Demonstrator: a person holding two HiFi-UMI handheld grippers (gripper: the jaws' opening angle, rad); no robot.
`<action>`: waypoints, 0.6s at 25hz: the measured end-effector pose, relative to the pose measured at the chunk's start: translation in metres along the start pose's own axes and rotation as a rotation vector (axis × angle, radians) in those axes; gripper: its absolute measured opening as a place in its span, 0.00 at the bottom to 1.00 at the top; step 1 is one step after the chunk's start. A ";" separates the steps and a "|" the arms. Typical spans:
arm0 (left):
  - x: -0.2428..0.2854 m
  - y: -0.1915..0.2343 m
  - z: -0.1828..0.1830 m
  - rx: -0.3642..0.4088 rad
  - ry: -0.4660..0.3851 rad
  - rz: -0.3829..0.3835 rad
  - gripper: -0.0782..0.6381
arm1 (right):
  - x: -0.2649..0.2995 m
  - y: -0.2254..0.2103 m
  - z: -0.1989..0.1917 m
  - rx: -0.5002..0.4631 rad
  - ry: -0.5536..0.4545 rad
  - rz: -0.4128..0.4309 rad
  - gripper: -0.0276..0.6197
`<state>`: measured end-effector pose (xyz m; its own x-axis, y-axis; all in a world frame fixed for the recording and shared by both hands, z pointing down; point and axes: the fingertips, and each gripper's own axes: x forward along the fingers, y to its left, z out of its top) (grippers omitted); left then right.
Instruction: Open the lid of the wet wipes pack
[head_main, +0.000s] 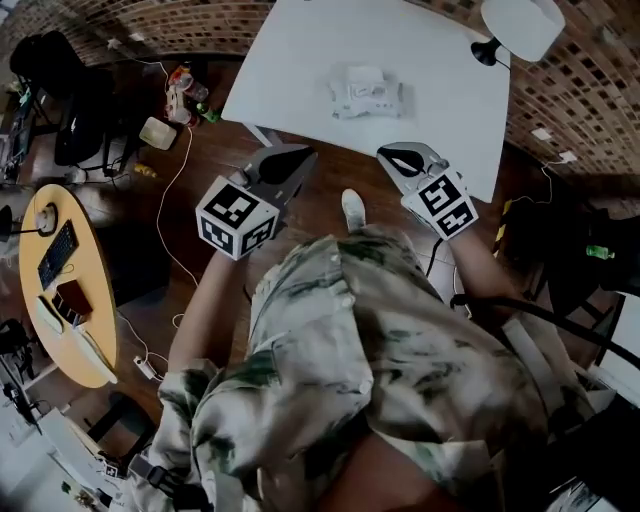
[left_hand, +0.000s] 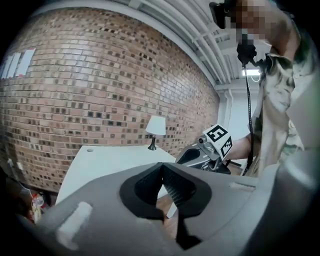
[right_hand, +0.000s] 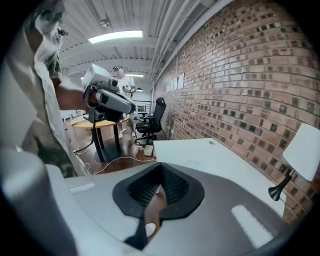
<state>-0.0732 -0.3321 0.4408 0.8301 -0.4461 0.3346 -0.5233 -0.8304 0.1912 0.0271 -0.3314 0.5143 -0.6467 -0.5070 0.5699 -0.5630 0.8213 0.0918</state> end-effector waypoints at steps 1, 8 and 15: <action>-0.017 -0.014 -0.006 -0.005 -0.011 -0.001 0.11 | -0.008 0.019 0.004 0.011 -0.015 -0.011 0.05; -0.099 -0.111 -0.044 -0.003 -0.025 -0.057 0.11 | -0.076 0.151 0.001 0.121 -0.057 -0.020 0.05; -0.143 -0.203 -0.064 0.016 -0.029 -0.066 0.11 | -0.143 0.221 -0.003 0.087 -0.078 0.014 0.05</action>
<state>-0.0982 -0.0777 0.4132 0.8680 -0.3992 0.2952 -0.4643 -0.8634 0.1976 -0.0031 -0.0761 0.4555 -0.6911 -0.5174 0.5047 -0.5940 0.8044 0.0114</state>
